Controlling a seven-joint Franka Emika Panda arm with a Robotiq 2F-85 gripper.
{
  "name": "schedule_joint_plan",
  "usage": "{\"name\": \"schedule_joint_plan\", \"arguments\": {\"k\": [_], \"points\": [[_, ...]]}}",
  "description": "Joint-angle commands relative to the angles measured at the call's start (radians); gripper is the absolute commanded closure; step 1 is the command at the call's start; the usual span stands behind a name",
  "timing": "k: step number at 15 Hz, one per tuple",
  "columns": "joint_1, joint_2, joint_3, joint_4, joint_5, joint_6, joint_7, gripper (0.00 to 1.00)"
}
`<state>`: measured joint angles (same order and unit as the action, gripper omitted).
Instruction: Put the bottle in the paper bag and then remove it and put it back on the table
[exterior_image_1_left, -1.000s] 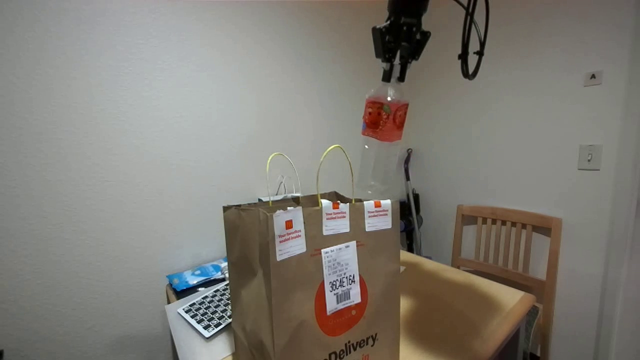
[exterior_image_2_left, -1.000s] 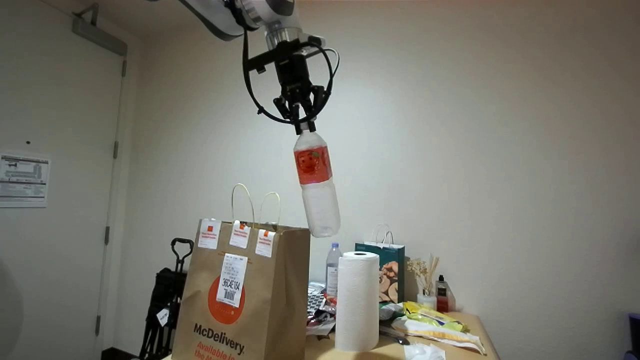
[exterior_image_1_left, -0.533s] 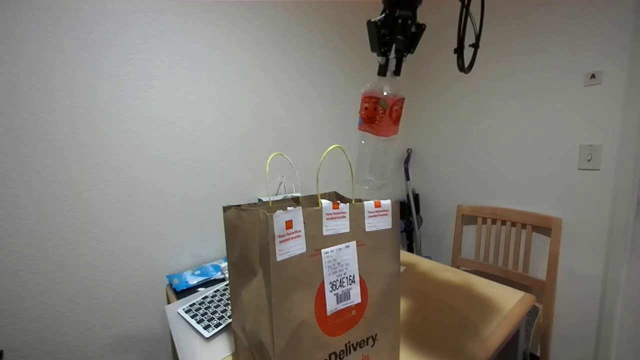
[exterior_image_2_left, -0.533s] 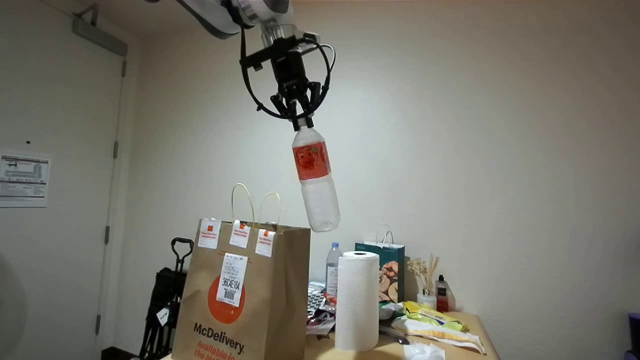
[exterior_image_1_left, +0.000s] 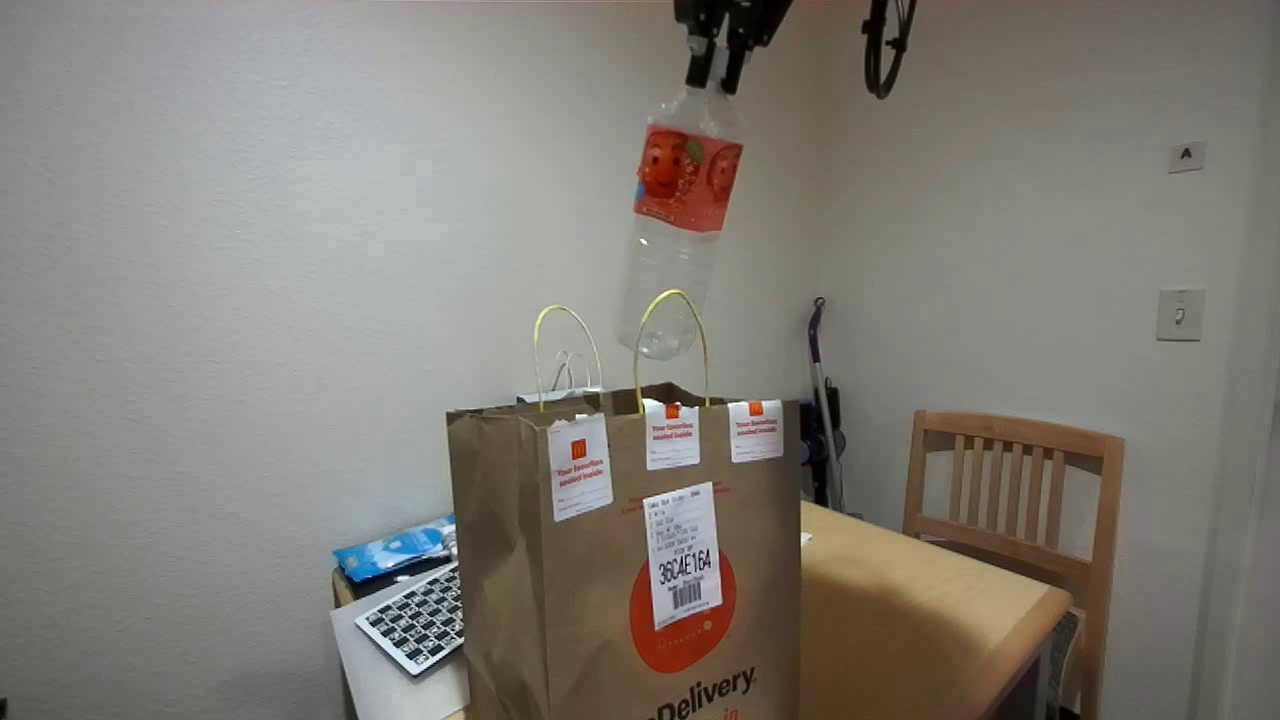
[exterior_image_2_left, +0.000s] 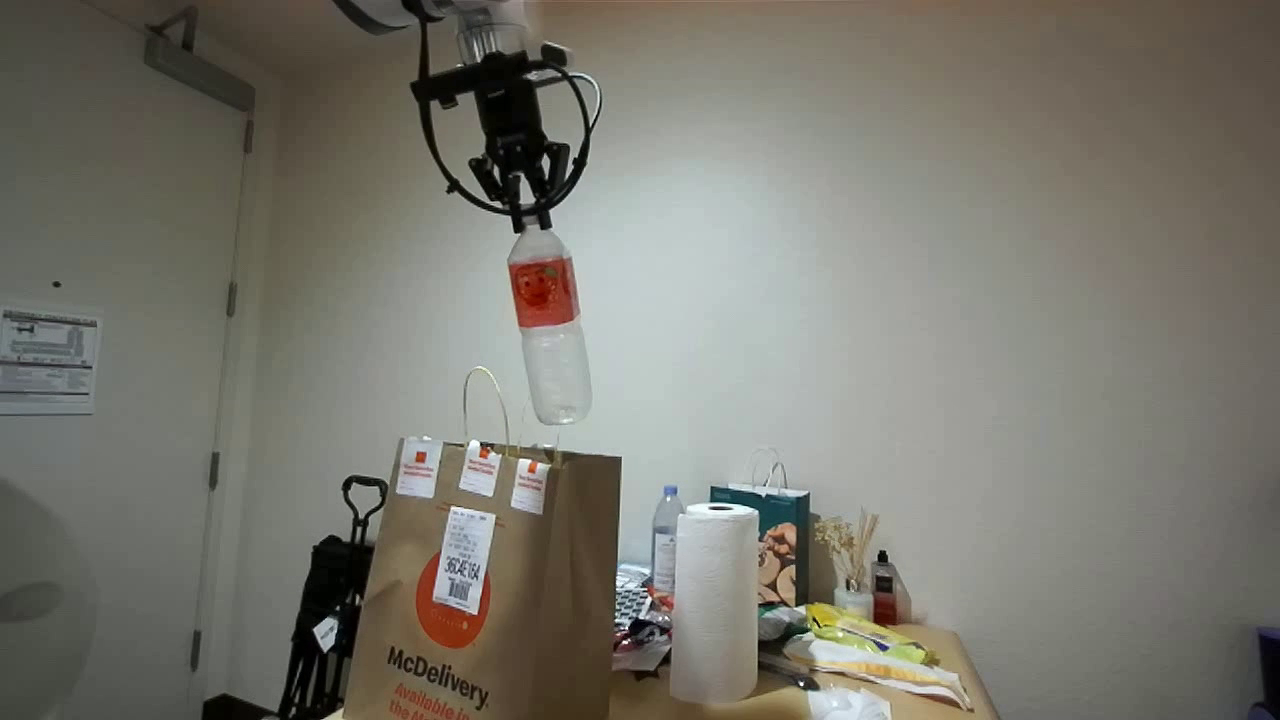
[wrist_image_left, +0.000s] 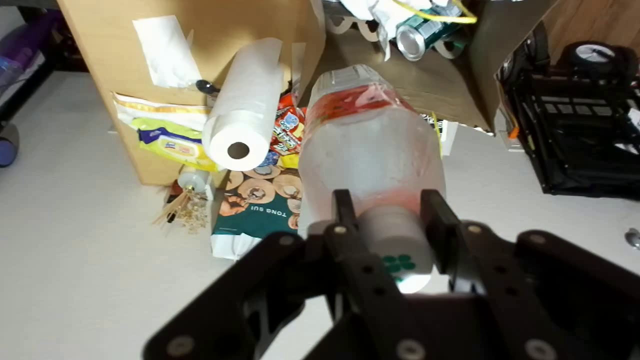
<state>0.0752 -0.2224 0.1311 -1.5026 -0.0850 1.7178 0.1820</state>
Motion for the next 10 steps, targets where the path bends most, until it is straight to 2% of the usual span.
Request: {"name": "schedule_joint_plan", "arguments": {"k": [1, 6, 10], "points": [[0.025, 0.060, 0.030, 0.085, 0.011, -0.072, -0.010, 0.87], [0.032, 0.110, 0.021, 0.086, 0.044, -0.170, -0.003, 0.87], [0.021, 0.141, -0.011, 0.056, 0.085, -0.170, -0.030, 0.87]]}}
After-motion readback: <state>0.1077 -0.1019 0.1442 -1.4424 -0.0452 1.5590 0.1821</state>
